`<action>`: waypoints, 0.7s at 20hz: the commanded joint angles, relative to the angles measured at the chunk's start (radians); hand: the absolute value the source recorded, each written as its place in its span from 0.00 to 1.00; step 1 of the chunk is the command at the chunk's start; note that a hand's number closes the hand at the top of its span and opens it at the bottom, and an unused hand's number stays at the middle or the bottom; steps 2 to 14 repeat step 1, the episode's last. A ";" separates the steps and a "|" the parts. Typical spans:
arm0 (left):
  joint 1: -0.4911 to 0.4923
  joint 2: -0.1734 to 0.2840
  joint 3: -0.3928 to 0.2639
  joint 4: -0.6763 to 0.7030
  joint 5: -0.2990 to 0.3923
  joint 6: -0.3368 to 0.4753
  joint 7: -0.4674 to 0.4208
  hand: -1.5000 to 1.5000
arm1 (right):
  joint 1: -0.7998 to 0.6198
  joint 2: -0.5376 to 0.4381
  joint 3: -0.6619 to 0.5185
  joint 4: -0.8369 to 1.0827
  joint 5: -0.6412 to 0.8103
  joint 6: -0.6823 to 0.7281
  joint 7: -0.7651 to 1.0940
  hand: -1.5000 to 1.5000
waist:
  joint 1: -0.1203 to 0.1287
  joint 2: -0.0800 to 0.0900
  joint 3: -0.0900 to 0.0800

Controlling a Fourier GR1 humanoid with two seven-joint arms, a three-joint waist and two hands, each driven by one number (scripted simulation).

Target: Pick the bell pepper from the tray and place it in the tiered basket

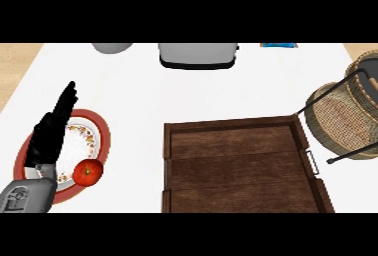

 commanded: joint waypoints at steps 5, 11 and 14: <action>-0.002 -0.001 0.005 0.000 0.002 -0.001 0.012 0.50 | 0.029 -0.082 -0.031 0.121 -0.018 0.128 -0.135 0.00 | 0.002 0.001 0.002; -0.002 -0.001 0.005 0.000 0.002 -0.001 0.012 0.50 | 0.029 -0.082 -0.031 0.121 -0.018 0.128 -0.135 0.00 | 0.002 0.001 0.002; -0.002 -0.001 0.005 0.000 0.002 -0.001 0.012 0.50 | 0.029 -0.082 -0.031 0.121 -0.018 0.128 -0.135 0.00 | 0.002 0.001 0.002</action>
